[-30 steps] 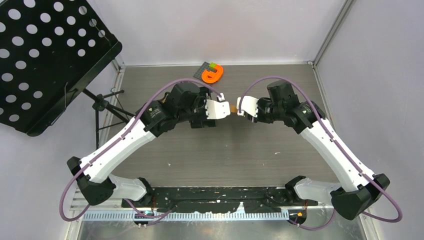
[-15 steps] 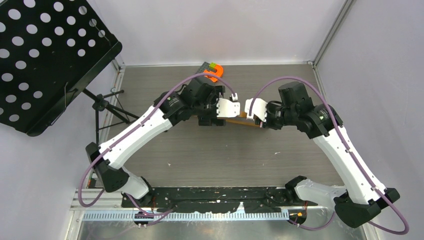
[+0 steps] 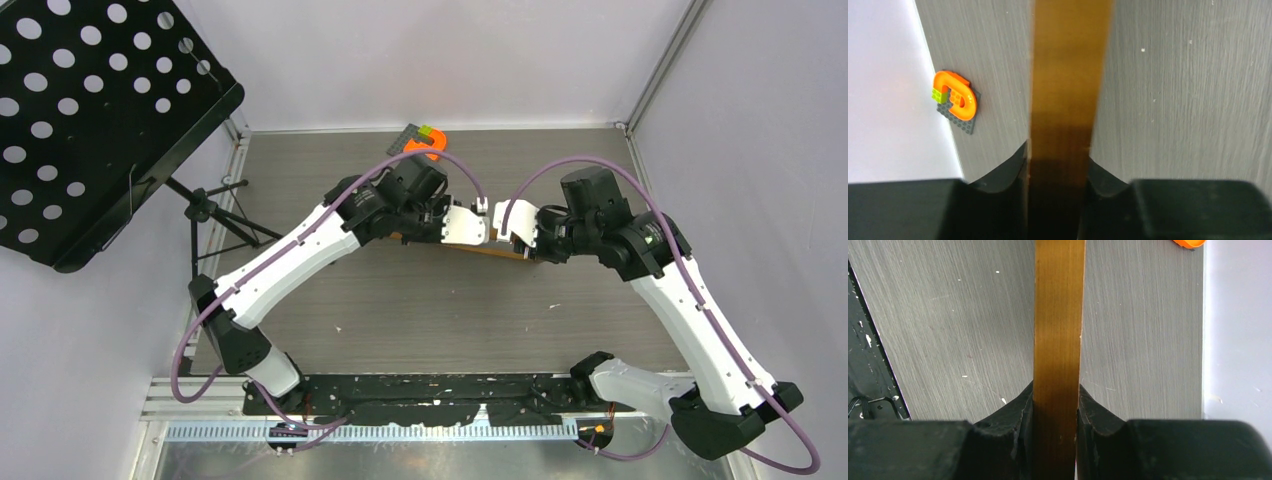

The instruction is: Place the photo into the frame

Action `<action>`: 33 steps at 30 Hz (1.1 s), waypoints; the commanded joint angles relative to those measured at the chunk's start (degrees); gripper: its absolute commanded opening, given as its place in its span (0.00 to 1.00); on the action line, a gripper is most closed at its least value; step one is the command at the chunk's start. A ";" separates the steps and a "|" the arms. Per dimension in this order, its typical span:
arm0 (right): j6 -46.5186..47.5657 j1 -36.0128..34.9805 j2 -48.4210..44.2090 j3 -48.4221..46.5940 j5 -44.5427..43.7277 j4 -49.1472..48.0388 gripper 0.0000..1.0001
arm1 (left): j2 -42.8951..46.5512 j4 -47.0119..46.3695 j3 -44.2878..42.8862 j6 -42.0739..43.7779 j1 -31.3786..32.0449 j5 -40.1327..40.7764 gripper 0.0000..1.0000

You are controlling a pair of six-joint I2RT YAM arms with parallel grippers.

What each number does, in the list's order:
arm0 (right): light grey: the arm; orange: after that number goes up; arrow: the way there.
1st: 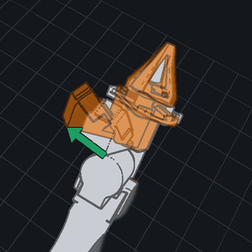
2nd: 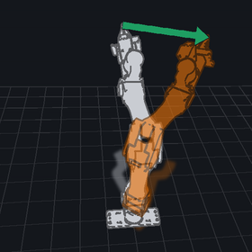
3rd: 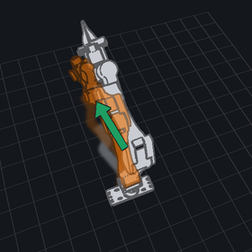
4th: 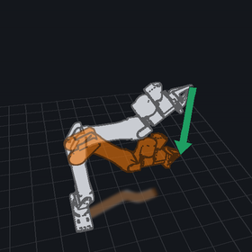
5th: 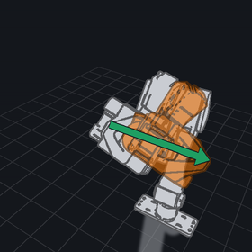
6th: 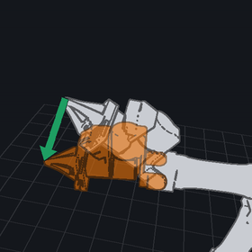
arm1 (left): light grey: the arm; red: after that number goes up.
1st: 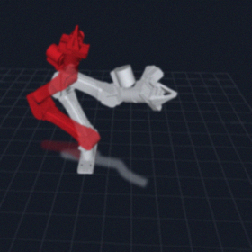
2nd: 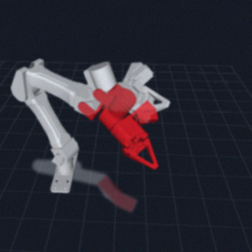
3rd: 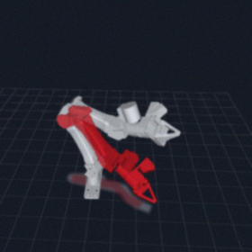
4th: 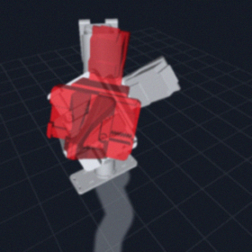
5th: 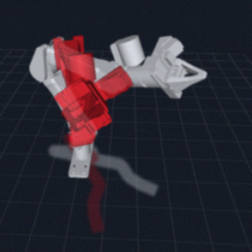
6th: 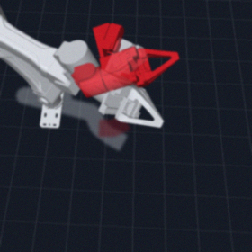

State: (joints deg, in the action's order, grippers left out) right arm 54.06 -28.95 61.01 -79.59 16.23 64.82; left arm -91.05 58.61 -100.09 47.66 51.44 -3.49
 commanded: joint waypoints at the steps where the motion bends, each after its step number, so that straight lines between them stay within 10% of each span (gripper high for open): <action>1: -0.07 0.11 -2.10 -1.01 0.39 -3.78 0.06 | 0.38 1.48 -1.85 0.65 0.86 0.39 0.18; 3: -0.80 0.31 -1.86 -0.88 -0.16 -4.30 0.06 | 0.43 2.02 -1.90 0.78 1.34 1.10 0.00; 15: -7.90 2.64 -2.61 -0.01 -3.15 -10.15 0.71 | 0.13 3.08 -5.00 -2.66 1.66 3.03 0.00; 33: -34.41 13.92 -7.32 -7.05 -8.17 -20.46 0.87 | -5.92 9.23 -26.48 -22.08 -2.14 -1.81 0.00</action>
State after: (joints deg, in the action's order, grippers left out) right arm 27.99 -16.14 55.46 -84.16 12.58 50.19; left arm -97.62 71.96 -118.43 32.60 50.57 -2.90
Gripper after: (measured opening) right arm 0.863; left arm 0.245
